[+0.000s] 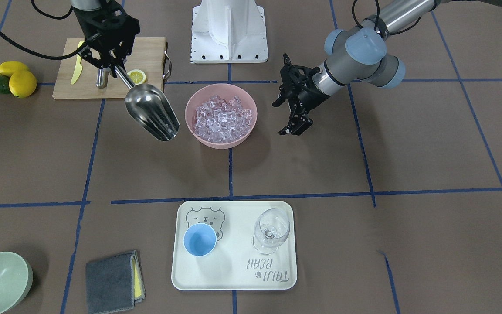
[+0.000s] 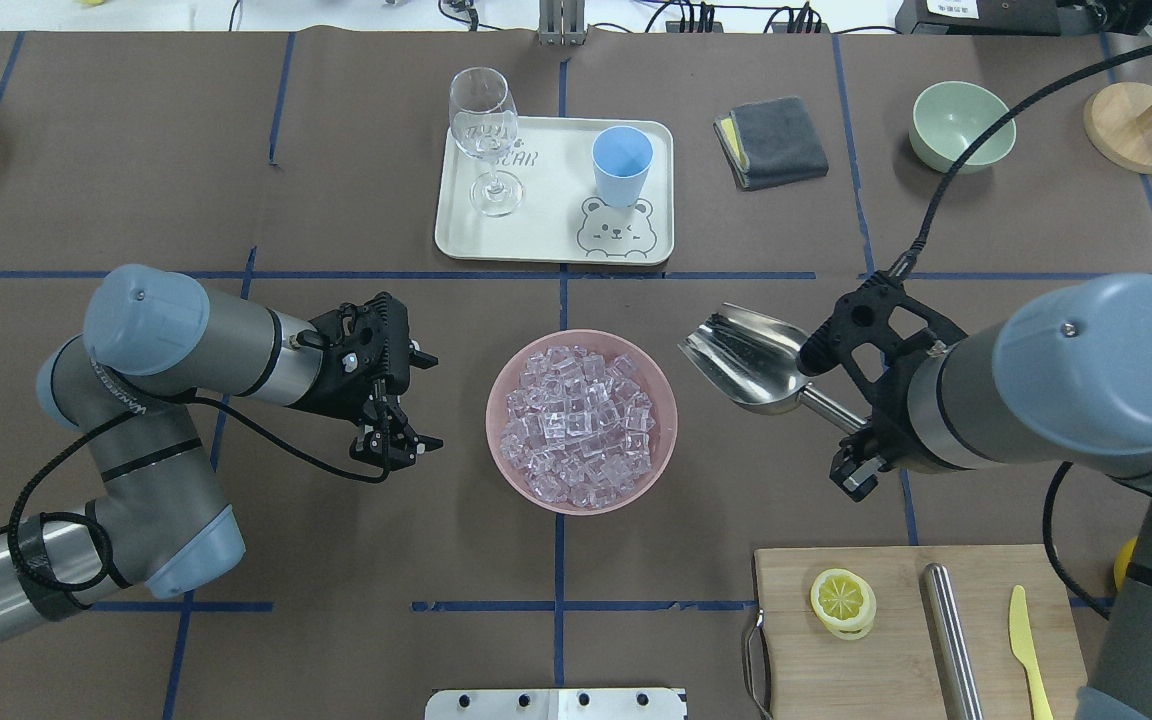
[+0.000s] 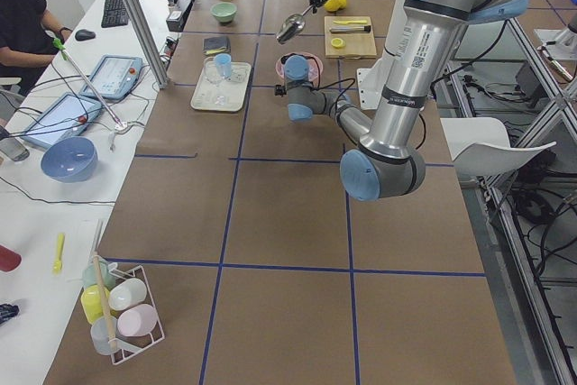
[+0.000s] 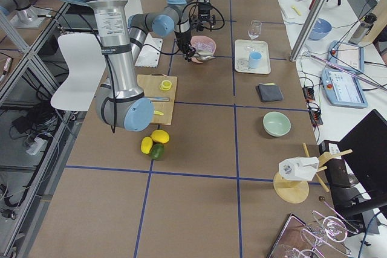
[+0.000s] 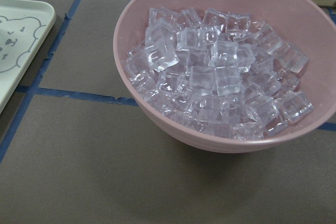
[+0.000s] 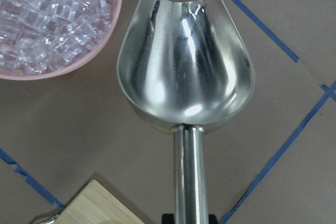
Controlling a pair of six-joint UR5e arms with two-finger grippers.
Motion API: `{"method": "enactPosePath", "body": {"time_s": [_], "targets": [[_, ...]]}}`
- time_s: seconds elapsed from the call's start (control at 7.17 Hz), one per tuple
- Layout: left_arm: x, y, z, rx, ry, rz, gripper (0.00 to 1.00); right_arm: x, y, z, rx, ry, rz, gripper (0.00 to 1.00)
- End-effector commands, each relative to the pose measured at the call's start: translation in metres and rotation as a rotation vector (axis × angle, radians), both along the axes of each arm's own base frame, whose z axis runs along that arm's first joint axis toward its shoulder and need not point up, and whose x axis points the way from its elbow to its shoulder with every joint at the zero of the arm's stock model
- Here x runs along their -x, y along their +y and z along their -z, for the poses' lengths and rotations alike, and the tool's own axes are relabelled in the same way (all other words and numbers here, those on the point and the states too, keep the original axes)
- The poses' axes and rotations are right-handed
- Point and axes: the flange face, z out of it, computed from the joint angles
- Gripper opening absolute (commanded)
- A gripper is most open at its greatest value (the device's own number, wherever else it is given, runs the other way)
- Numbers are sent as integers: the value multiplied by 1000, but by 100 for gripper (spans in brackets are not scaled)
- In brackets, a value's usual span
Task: Put ice in cup with scoop
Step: 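Dip the scoop into the ice cubes with the right gripper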
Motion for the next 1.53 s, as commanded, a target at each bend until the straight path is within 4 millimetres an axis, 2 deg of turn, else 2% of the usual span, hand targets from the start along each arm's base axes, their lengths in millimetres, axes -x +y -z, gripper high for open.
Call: {"method": "enactPosePath", "body": {"time_s": [0.0, 0.28, 0.42, 0.7, 0.84, 0.98, 1.12, 1.26, 1.4], "targets": [[-6, 7, 0, 1, -1, -13, 100, 7, 5, 19, 6, 33, 34, 0], [-15, 10, 4, 3, 2, -25, 100, 5, 4, 51, 42, 110, 35, 0], [-19, 16, 5, 3, 3, -35, 100, -3, 6, 62, -14, 129, 96, 0], [-23, 18, 4, 5, 1, -43, 100, -10, 1, 61, -74, 183, 162, 0], [-28, 19, 5, 5, 1, -47, 100, -13, -1, 78, -160, 251, 308, 0], [-31, 22, 6, 5, 1, -53, 100, 3, -10, 90, -166, 304, 339, 0], [-32, 24, 7, 4, 3, -58, 100, 33, -18, 101, -174, 343, 385, 0], [-33, 24, 5, 5, 1, -60, 100, 37, -18, 100, -206, 409, 418, 0], [-34, 24, 3, 8, -3, -60, 100, 50, -24, 117, -190, 477, 481, 0]]}}
